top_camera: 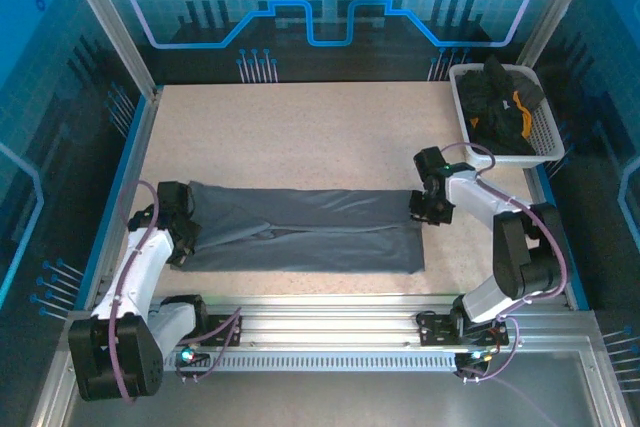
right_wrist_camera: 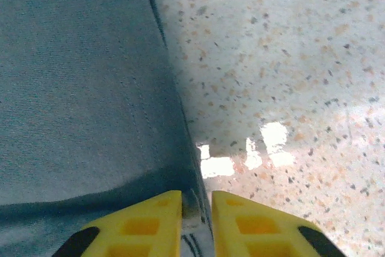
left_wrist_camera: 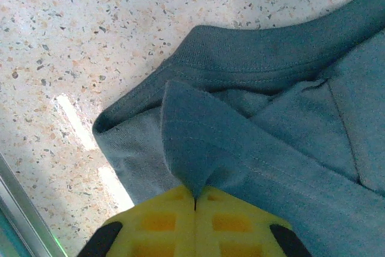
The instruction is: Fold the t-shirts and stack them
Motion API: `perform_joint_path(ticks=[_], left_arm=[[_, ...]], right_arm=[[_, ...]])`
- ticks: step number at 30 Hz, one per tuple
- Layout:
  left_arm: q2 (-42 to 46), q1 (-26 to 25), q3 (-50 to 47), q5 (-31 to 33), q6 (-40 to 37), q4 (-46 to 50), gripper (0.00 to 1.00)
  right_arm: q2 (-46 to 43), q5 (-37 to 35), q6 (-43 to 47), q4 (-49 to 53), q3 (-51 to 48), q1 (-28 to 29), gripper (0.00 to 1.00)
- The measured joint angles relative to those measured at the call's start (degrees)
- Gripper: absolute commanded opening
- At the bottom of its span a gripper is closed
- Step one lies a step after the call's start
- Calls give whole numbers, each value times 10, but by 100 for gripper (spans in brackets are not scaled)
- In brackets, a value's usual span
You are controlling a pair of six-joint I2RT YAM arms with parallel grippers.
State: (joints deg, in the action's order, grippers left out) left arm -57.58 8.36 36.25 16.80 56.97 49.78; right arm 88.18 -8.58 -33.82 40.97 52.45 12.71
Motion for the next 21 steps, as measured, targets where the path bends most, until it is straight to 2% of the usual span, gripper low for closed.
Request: perform_joint_path(ticks=[1, 2, 5, 8, 11, 13, 15, 21], left_arm=[[0, 0, 0, -1, -1, 1, 34], [0, 0, 1, -2, -2, 1, 37], [-1, 0, 20, -3, -1, 10, 37], [-4, 0, 61, -4, -7, 5, 39], [-22, 1, 95, -16, -23, -28, 44], [-57, 7, 116, -41, -37, -59, 48], [-104, 21, 137, -76, -45, -86, 49], [-295, 73, 229, -206, -78, -140, 51]], right_arm=[[-10, -2, -4, 4, -2, 0, 33], [-20, -2, -7, 7, -3, 0, 34], [-48, -1, -13, 12, -3, 0, 34], [-53, 7, -21, 11, 1, 1, 31], [-31, 29, -27, 7, 16, 7, 19], [-3, 46, -32, 0, 28, 12, 8], [25, 63, -39, -11, 32, 16, 3], [79, 82, -58, -5, 25, 15, 2]])
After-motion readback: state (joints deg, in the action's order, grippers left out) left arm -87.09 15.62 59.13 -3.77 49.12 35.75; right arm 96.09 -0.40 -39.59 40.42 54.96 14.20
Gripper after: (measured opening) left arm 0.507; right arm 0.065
